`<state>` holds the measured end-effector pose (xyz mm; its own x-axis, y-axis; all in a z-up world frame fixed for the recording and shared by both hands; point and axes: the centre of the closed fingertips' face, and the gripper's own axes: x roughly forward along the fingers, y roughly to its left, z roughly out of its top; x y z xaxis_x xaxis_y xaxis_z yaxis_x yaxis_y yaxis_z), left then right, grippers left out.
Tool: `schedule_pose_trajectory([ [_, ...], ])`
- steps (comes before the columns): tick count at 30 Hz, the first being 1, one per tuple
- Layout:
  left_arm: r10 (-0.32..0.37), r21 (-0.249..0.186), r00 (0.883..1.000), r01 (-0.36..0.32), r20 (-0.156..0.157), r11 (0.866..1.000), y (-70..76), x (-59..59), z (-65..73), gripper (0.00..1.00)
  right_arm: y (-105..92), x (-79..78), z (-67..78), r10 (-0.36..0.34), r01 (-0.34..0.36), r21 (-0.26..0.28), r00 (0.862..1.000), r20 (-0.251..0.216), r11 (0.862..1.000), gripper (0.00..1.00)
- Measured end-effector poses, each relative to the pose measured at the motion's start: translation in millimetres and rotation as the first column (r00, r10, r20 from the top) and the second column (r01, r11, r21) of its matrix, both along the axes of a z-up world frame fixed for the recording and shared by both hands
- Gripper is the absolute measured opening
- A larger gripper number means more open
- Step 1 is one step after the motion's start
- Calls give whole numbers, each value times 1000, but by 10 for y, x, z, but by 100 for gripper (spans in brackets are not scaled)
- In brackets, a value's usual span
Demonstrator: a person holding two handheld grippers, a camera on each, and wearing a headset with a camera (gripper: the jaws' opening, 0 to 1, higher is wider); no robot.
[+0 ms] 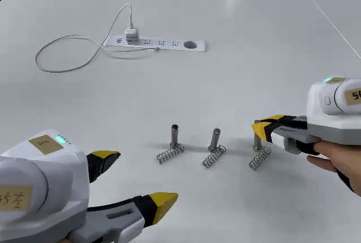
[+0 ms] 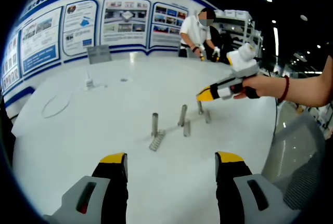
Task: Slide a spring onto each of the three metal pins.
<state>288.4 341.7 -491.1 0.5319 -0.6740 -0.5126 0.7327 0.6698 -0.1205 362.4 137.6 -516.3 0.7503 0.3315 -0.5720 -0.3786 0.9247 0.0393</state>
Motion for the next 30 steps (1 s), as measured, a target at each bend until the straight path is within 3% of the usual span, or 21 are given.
schedule_pose_trajectory([
  [30, -13, 9, 1000, 13, 2, 1000, -10, -35, 4, 69, -77, -161, -21, -30, 28, -48, 999, -43, 998, 9],
])
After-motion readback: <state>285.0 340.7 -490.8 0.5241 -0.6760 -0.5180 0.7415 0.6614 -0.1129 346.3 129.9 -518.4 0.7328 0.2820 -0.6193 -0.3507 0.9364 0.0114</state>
